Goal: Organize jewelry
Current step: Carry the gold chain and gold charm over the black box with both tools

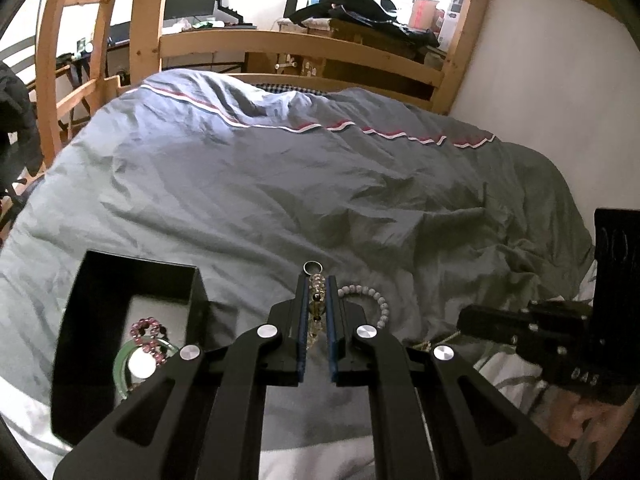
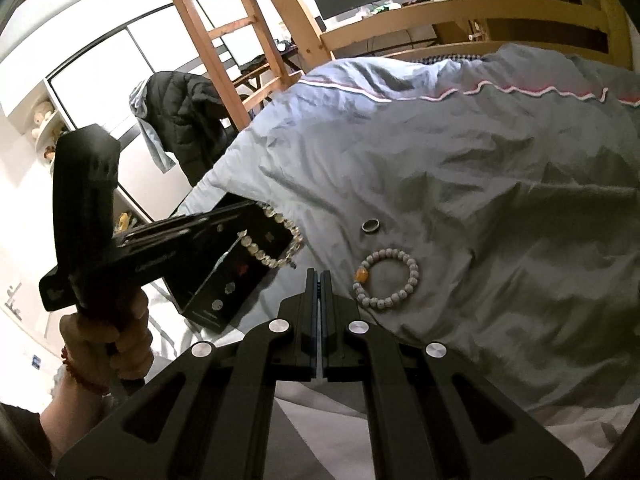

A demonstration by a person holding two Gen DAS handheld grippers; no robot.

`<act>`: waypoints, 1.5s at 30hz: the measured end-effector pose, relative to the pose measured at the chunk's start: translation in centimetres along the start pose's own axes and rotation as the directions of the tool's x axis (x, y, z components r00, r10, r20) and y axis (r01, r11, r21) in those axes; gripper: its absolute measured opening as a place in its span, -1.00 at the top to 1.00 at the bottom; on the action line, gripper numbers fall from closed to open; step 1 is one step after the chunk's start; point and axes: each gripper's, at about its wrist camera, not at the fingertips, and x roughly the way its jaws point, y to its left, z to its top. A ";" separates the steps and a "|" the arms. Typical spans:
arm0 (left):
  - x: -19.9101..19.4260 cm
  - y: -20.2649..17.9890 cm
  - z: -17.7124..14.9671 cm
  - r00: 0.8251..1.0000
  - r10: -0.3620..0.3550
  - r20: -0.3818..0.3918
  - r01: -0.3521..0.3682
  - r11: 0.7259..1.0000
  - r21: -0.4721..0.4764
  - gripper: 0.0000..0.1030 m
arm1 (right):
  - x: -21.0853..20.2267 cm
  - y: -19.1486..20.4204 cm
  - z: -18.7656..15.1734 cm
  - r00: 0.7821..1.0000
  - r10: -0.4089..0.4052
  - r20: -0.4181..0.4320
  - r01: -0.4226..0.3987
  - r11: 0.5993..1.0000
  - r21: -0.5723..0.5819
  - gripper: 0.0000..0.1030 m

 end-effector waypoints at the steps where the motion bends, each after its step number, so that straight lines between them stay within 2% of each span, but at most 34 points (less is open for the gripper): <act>1: -0.4 0.0 0.0 1.000 0.003 0.003 -0.003 1.000 0.002 0.85 | -0.3 0.2 0.1 1.000 -0.003 0.005 0.003 1.000 -0.004 0.97; 4: -1.6 0.0 0.1 1.000 -0.003 0.012 0.003 1.000 0.001 0.85 | -0.9 0.9 0.5 1.000 -0.004 0.016 0.005 1.000 -0.014 0.97; 12: -4.1 0.8 -0.1 0.999 0.040 0.020 -0.040 0.999 -0.021 0.85 | -2.1 3.0 1.8 0.999 -0.001 0.034 0.002 0.999 -0.049 0.97; 23: -7.4 4.4 -0.5 0.996 0.079 0.031 -0.076 0.995 -0.066 0.85 | -1.9 7.0 3.1 0.999 0.014 0.039 -0.009 0.994 -0.109 0.97; 32: -9.7 8.0 -0.4 0.992 0.114 0.057 -0.105 0.986 -0.132 0.85 | -0.2 10.4 4.3 0.999 0.034 0.025 -0.030 0.988 -0.154 0.97; 38: -10.4 9.9 -0.8 0.987 0.157 0.046 -0.148 0.977 -0.153 0.85 | 1.3 12.7 5.0 0.999 0.048 0.015 -0.045 0.982 -0.185 0.97; 45: -10.4 12.5 -1.5 0.985 0.171 0.016 -0.166 0.969 -0.186 0.85 | 4.0 15.1 5.9 0.998 0.063 -0.012 -0.064 0.974 -0.217 0.97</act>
